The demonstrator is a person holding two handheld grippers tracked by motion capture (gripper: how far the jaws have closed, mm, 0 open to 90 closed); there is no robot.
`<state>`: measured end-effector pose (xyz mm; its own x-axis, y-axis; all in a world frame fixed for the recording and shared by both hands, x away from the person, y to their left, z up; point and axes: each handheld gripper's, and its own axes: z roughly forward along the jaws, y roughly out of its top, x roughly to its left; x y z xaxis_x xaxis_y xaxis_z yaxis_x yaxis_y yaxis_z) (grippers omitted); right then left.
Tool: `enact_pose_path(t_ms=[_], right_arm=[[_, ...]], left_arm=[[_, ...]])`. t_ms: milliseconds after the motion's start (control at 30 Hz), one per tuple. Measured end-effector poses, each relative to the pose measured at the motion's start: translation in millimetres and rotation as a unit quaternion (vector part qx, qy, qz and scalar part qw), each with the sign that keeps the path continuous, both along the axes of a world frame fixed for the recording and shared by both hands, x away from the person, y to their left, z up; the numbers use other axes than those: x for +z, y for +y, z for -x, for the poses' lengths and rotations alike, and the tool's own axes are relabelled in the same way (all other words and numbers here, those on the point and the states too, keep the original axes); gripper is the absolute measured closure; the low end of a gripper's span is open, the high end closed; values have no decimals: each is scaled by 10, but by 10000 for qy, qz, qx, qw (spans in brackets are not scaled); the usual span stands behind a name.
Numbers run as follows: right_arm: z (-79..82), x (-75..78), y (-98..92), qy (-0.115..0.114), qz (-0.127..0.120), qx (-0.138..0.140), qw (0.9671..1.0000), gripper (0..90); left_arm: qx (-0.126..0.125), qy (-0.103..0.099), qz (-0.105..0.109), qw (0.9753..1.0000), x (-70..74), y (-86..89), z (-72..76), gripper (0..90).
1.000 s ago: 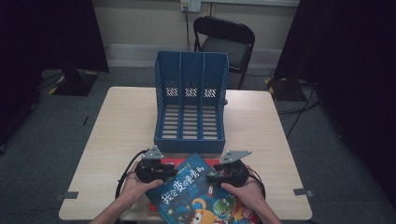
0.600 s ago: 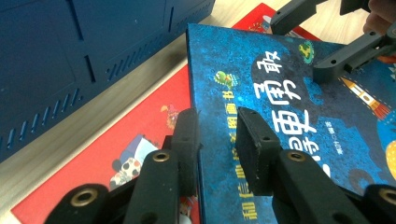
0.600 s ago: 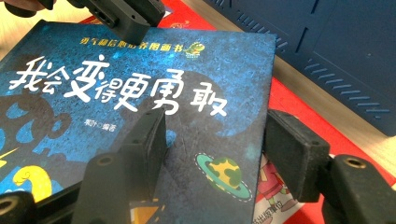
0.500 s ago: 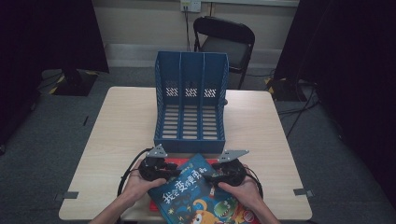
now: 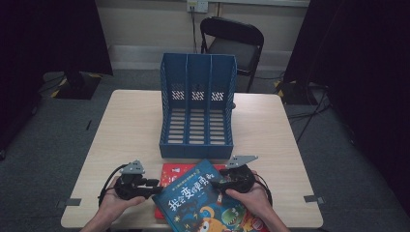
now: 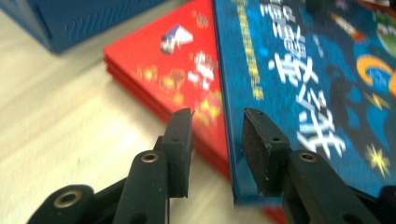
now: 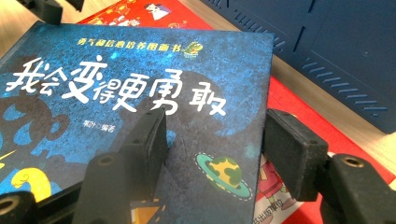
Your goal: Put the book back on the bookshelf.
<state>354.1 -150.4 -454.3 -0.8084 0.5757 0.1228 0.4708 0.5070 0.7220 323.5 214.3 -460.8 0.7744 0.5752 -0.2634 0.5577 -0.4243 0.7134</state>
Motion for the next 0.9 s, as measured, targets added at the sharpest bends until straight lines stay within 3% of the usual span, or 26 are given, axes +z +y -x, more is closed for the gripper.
enact_pose_path(t_ms=[300, 467, 667, 900], right_arm=[[0, 2, 3, 13, 3, -10, 10000, 401], [0, 2, 4, 16, 3, -16, 10000, 401], [-3, 3, 3, 27, -4, -9, 10000, 400], [2, 10, -16, 34, 17, -125, 9999, 403]], left_arm=[[-47, 47, 11, 10000, -8, 144, 158, 605], [-63, 44, -170, 9998, 13, 174, 198, 606], [-31, 152, 44, 9999, -41, 208, 198, 622], [86, 38, 10, 10000, -40, 173, 170, 646]])
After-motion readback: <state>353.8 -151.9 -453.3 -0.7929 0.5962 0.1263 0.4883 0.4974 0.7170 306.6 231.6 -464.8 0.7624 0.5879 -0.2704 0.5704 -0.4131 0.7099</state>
